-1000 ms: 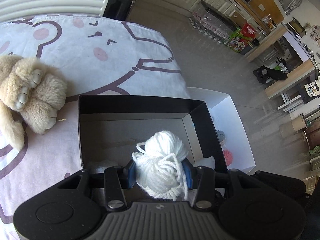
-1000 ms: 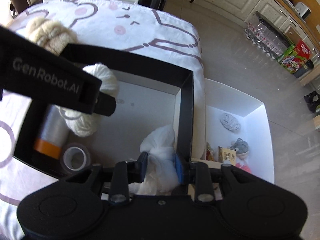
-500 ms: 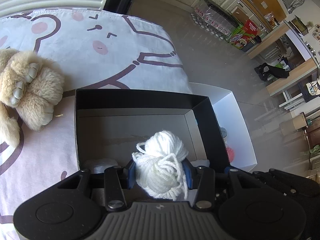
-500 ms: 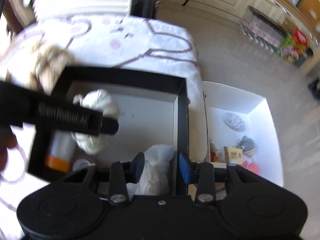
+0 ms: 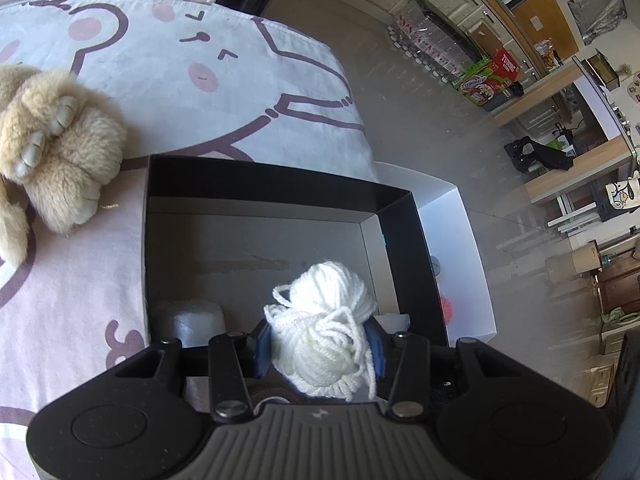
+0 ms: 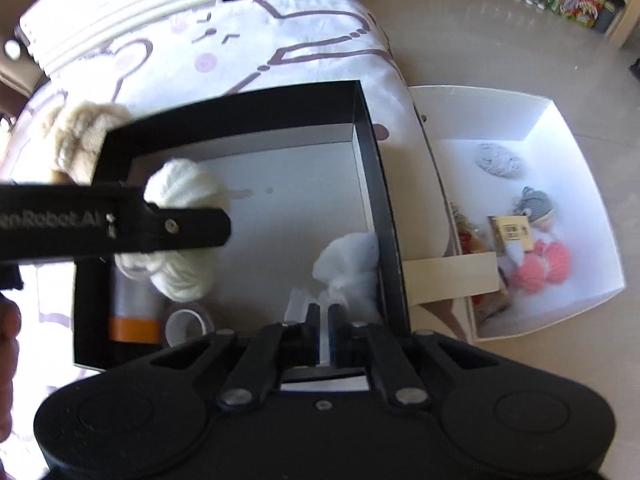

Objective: Organize objects

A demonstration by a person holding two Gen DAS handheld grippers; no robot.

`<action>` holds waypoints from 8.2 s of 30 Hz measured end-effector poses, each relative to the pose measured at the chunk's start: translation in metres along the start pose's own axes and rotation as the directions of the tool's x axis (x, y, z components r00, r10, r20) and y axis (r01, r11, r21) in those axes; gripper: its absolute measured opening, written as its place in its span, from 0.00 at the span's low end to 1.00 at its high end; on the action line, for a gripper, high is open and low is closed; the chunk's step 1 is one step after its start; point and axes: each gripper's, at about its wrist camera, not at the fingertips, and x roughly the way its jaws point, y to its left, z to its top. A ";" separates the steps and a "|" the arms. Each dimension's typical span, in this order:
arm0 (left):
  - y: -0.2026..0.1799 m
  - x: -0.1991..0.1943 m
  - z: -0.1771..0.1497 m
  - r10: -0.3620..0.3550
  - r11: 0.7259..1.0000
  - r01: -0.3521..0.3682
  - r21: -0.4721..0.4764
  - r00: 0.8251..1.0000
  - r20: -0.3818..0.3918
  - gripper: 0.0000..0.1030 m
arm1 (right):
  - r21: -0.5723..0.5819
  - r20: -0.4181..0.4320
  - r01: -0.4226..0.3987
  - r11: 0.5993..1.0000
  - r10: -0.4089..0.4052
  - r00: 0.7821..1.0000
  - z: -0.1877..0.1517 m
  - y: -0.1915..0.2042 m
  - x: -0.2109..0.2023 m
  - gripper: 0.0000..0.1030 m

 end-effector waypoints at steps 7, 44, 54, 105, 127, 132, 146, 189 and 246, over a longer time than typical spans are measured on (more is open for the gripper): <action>-0.009 0.011 -0.005 -0.002 1.000 0.002 0.015 1.000 -0.028 0.45 | 0.005 0.093 -0.014 1.000 0.013 0.996 -0.002 -0.008 -0.032 0.08; -0.017 0.028 -0.008 0.086 0.993 -0.081 0.083 0.994 -0.065 0.31 | 0.139 0.194 0.046 0.989 -0.073 0.978 -0.002 -0.034 -0.058 0.21; -0.009 0.040 -0.015 -0.007 1.000 0.003 -0.021 0.981 -0.194 0.30 | 0.145 0.190 0.046 0.988 -0.073 0.979 -0.001 -0.034 -0.057 0.21; 0.017 -0.145 -0.033 0.324 0.916 -0.365 0.167 0.918 0.228 0.78 | 0.131 0.287 0.076 0.988 -0.112 0.951 -0.025 0.025 -0.114 0.48; 0.021 -0.141 -0.035 0.414 0.868 -0.462 0.182 0.875 0.250 1.00 | 0.124 0.264 0.180 0.976 -0.208 0.942 -0.031 0.029 -0.111 0.96; 0.020 -0.134 -0.034 0.430 0.855 -0.480 0.196 0.868 0.247 1.00 | 0.127 0.264 0.194 0.973 -0.222 0.939 -0.033 0.025 -0.108 1.00; 0.023 -0.130 -0.032 0.440 0.850 -0.488 0.199 0.864 0.244 1.00 | 0.132 0.257 0.205 0.970 -0.234 0.938 -0.032 0.024 -0.104 1.00; 0.113 -0.192 -0.026 0.548 0.816 -0.576 0.036 0.792 0.269 1.00 | -0.001 0.283 0.124 0.992 -0.118 0.952 -0.009 0.117 -0.084 1.00; 0.193 -0.202 0.004 0.577 0.817 -0.527 -0.235 0.759 0.303 0.95 | -0.561 0.427 0.097 0.822 0.187 0.885 0.028 0.218 -0.033 1.00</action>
